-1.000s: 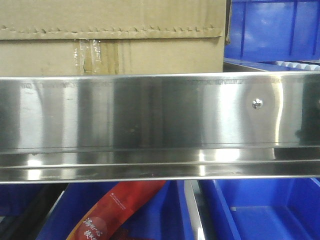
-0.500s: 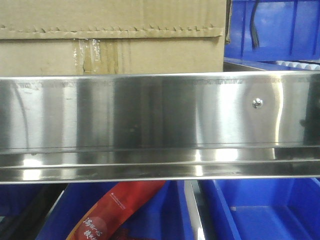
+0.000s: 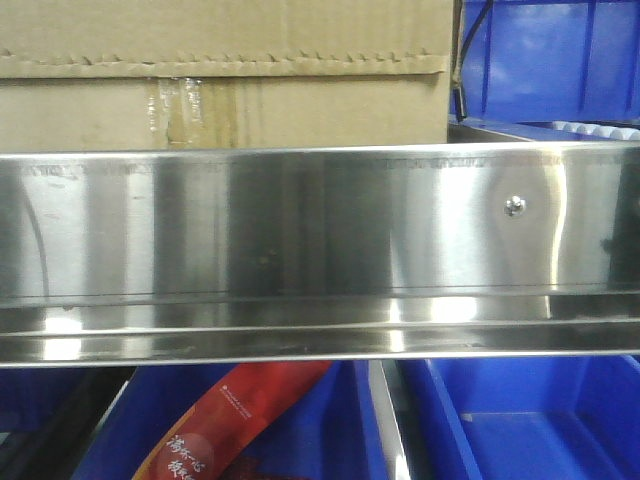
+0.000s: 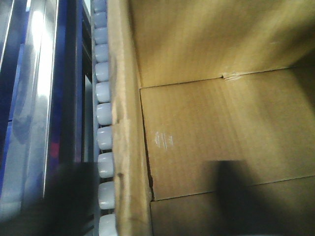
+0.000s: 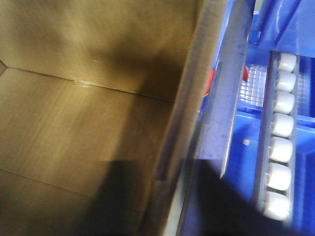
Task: Grab carton from right shelf to conveyor
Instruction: 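Close both grippers on the carton's opposite side walls, then lift the carton with both grippers and pull it off the shelf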
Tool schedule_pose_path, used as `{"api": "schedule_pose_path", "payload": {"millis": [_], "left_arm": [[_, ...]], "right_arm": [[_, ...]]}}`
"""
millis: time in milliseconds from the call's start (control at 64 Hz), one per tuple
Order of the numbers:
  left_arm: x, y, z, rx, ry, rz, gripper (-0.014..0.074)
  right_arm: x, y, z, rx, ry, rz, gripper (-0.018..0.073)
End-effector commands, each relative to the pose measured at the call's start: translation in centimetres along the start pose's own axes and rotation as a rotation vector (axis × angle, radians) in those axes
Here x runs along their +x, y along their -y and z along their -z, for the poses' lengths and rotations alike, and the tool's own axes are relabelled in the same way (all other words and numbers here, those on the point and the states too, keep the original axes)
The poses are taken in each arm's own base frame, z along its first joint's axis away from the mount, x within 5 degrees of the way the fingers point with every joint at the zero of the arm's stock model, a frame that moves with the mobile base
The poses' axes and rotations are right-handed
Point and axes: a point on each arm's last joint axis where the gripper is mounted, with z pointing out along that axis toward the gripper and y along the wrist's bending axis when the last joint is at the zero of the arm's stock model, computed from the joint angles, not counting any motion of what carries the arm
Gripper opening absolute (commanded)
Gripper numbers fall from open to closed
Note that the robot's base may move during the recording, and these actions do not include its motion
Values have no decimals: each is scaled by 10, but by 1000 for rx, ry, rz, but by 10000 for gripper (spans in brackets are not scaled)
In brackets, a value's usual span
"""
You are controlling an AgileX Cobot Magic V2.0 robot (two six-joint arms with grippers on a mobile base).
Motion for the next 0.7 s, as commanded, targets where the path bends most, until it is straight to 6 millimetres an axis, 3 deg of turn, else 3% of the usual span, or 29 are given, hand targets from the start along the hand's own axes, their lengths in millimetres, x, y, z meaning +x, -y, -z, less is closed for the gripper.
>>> {"api": "schedule_pose_path", "payload": {"millis": [0,172,297,375,594,688], "left_arm": [[1,-1,3,-2,-17,9,7],[4,-3,4,-26,-46,12,-20],[4,-4,14,-26,-28,36,-20],[5,-5,28,-22,2,40,-20],[12,-10,92,1,138,81,-20],[17,-11,117,16,193,109,-20]], "right_arm": [[-3,-2,6,-4,29,10,-85],[-3,-2,6,-4,29,10,-67],[-4,-3,24,-9,63,12,-67],[-5,-5,46,-15,105,15,-67],[-1,-10,122,-38,251,25,-67],[4,-14,145,-51,286,34,-67]]}}
